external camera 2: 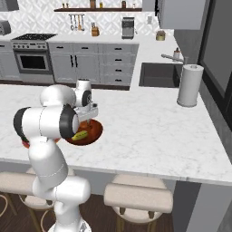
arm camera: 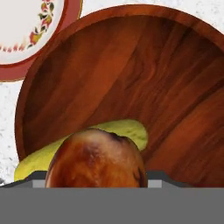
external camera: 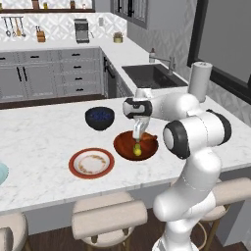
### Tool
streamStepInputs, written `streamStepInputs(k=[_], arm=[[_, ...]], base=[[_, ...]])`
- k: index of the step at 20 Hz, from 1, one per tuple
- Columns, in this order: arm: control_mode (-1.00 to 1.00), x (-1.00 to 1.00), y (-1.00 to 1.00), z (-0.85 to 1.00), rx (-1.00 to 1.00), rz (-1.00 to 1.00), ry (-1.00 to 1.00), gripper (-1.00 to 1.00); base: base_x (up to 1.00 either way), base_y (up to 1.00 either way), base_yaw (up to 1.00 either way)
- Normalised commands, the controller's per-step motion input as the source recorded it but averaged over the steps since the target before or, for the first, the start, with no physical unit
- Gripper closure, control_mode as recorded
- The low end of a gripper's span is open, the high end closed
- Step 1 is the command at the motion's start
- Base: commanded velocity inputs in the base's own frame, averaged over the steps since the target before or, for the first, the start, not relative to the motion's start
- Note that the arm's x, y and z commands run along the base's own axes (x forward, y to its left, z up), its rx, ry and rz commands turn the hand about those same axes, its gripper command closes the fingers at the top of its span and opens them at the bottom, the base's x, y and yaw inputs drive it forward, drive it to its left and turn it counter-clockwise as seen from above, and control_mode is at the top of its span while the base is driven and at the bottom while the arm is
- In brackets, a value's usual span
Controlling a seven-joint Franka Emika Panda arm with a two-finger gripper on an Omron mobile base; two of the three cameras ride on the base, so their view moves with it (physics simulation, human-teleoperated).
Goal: Pick the chicken drumstick and cucumber from their plates and place them in the bowl. Then put the bowl in the fridge.
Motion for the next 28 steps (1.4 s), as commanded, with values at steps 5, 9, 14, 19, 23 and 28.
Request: streamStepInputs(k=[5,9,14,19,23,28], arm=[[-1.0,0.32,0.08,-0.28,-0.01,-0.24,-0.03,1.0],[-1.0,0.23,0.0,-0.18,0.0,-0.18,-0.07,1.0],[-1.0,0.0,0.0,-0.07,0.0,-0.02,-0.05,-1.0],[-1.0,0.0,0.0,0.0,0.0,0.0,-0.03,-1.0],[-1.0,0.0,0.0,0.0,0.0,0.0,-0.01,-1.0],[-1.0,-0.03,0.0,0.05,0.0,-0.01,0.0,-1.0]], base=[[0.0,0.0,0.0],[0.0,0.0,0.0],[0.0,0.0,0.0],[0.0,0.0,0.0],[0.0,0.0,0.0],[0.0,0.0,0.0]])
